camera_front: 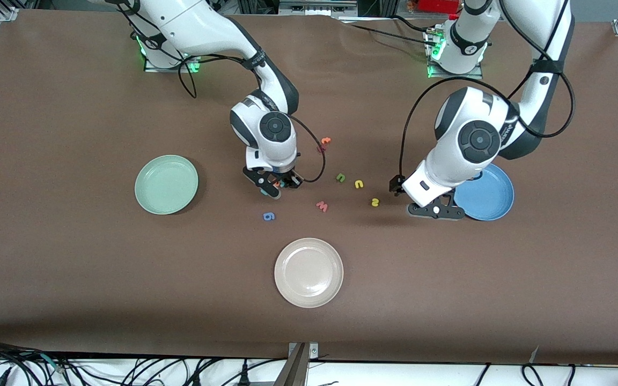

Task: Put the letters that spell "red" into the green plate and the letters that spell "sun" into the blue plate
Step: 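Grasp the teal b with the right gripper while the left gripper approaches, then drop the teal b on the green plate while the left gripper grasps yellow 2, then grasp the orange e with the right gripper while the left gripper lifts 2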

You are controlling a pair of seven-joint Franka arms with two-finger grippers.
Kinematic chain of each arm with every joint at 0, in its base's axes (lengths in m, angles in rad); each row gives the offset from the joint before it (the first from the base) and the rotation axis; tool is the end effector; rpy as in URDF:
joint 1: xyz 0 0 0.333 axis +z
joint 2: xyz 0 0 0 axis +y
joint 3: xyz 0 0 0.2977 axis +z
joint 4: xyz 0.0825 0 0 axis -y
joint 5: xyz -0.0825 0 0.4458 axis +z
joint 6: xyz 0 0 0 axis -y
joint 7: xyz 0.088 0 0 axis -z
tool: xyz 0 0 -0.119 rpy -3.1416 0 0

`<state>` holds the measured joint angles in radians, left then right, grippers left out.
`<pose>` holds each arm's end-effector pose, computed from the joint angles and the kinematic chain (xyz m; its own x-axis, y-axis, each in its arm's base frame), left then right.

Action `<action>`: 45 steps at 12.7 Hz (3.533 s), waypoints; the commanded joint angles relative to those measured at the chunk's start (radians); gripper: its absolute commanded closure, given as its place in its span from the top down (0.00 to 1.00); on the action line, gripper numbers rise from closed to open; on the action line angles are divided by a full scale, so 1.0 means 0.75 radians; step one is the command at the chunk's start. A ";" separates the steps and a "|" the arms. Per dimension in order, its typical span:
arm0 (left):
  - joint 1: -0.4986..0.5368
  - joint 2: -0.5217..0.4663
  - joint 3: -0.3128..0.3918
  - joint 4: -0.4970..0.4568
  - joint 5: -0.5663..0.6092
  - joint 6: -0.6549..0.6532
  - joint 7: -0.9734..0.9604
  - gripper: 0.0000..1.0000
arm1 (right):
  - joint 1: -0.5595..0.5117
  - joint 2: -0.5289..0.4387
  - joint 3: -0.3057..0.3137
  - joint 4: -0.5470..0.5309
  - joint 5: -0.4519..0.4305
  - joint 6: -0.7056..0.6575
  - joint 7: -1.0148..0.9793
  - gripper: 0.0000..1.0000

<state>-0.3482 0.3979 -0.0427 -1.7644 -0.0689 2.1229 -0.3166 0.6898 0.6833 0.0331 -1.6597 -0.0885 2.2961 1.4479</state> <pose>0.6378 -0.2655 0.2734 0.9975 -0.0357 -0.0616 -0.0322 -0.9978 0.0573 0.5360 0.4676 0.1371 0.7828 -0.6212 0.0364 -0.6222 -0.7811 0.0521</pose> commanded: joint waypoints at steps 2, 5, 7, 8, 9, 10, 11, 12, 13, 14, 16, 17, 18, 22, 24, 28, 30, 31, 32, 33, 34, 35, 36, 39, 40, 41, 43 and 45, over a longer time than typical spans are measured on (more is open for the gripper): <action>-0.053 0.056 0.006 -0.045 0.018 0.163 -0.075 0.95 | -0.097 -0.095 -0.001 0.088 -0.007 -0.267 -0.206 0.09; -0.086 0.140 0.010 -0.047 0.022 0.292 -0.083 0.95 | -0.214 -0.174 -0.001 0.084 0.016 -0.400 -0.467 0.09; -0.090 0.187 0.018 -0.049 0.022 0.360 -0.085 0.95 | -0.283 -0.209 -0.009 0.074 0.034 -0.468 -0.639 0.09; -0.104 0.195 0.018 -0.049 0.022 0.362 -0.085 0.94 | -0.314 -0.222 -0.009 0.074 0.034 -0.496 -0.701 0.09; -0.108 0.208 0.018 -0.051 0.022 0.364 -0.083 0.94 | -0.353 -0.236 -0.019 0.047 0.034 -0.511 -0.768 0.09; -0.129 0.228 0.020 -0.051 0.022 0.366 -0.083 0.93 | -0.376 -0.250 -0.040 0.012 0.034 -0.511 -0.838 0.06; -0.139 0.248 0.024 -0.051 0.022 0.368 -0.083 0.93 | -0.386 -0.256 -0.083 -0.034 0.034 -0.505 -0.907 0.06; -0.147 0.259 0.038 -0.053 0.022 0.395 -0.085 0.92 | -0.388 -0.259 -0.132 -0.075 0.036 -0.499 -0.973 0.06; -0.157 0.269 0.053 -0.059 0.020 0.401 -0.087 0.92 | -0.388 -0.261 -0.154 -0.098 0.036 -0.497 -0.994 0.06; -0.160 0.277 0.067 -0.059 0.020 0.417 -0.087 0.92 | -0.390 -0.259 -0.165 -0.119 0.036 -0.488 -0.996 0.06; -0.166 0.304 0.075 -0.061 0.020 0.438 -0.087 0.92 | -0.414 -0.250 -0.171 -0.212 0.036 -0.411 -0.998 0.06; -0.166 0.316 0.075 -0.059 0.020 0.440 -0.087 0.92 | -0.431 -0.244 -0.171 -0.265 0.034 -0.354 -1.010 0.06; -0.168 0.328 0.075 -0.059 0.020 0.460 -0.087 0.92 | -0.435 -0.248 -0.171 -0.331 0.034 -0.293 -1.020 0.06; -0.205 0.375 0.075 -0.059 0.016 0.473 -0.091 0.92 | -0.435 -0.263 -0.171 -0.434 0.036 -0.245 -1.012 0.06; -0.207 0.380 0.075 -0.059 0.020 0.481 -0.091 0.92 | -0.437 -0.273 -0.171 -0.452 0.036 -0.255 -1.010 0.15; -0.207 0.386 0.077 -0.061 0.022 0.481 -0.091 0.80 | -0.437 -0.326 -0.169 -0.446 0.038 -0.282 -1.008 0.94; -0.209 0.386 0.077 -0.061 0.022 0.481 -0.089 0.69 | -0.435 -0.367 -0.155 -0.432 0.061 -0.304 -0.994 0.94; -0.213 0.386 0.077 -0.073 0.024 0.481 -0.089 0.69 | -0.433 -0.375 -0.138 -0.426 0.093 -0.304 -0.992 0.94; -0.225 0.386 0.077 -0.087 0.024 0.481 -0.089 0.70 | -0.431 -0.381 -0.108 -0.401 0.118 -0.304 -0.973 0.93; -0.227 0.386 0.077 -0.090 0.024 0.481 -0.087 0.71 | -0.427 -0.381 -0.079 -0.377 0.124 -0.302 -0.902 0.93; -0.231 0.384 0.077 -0.106 0.024 0.481 -0.085 0.72 | -0.421 -0.373 -0.036 -0.350 0.124 -0.290 -0.819 0.93; -0.237 0.382 0.077 -0.112 0.024 0.481 -0.081 0.73 | -0.411 -0.363 -0.008 -0.317 0.124 -0.280 -0.751 0.93; -0.239 0.378 0.077 -0.130 0.024 0.481 -0.077 0.73 | -0.390 -0.337 0.001 -0.287 0.128 -0.262 -0.692 0.93; -0.239 0.347 0.075 -0.171 0.024 0.479 -0.073 0.74 | -0.272 -0.249 0.017 -0.233 0.126 -0.104 -0.485 0.91; -0.237 0.339 0.077 -0.175 0.024 0.479 -0.071 0.74 | -0.249 -0.202 0.017 -0.201 0.128 -0.059 -0.480 0.91; -0.237 0.339 0.077 -0.176 0.024 0.479 -0.071 0.74 | -0.227 -0.161 0.017 -0.164 0.128 -0.031 -0.476 0.91; -0.237 0.339 0.077 -0.173 0.024 0.479 -0.071 0.74 | -0.172 -0.061 0.017 -0.064 0.128 -0.012 -0.415 0.88; -0.237 0.339 0.079 -0.161 0.022 0.479 -0.071 0.75 | -0.118 -0.017 0.017 -0.041 0.122 0.027 -0.321 0.86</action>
<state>-0.5150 0.6741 0.0094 -1.8424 -0.0670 2.4756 -0.3688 0.5665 0.6206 0.0505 -1.7455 -0.0040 2.3040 1.1531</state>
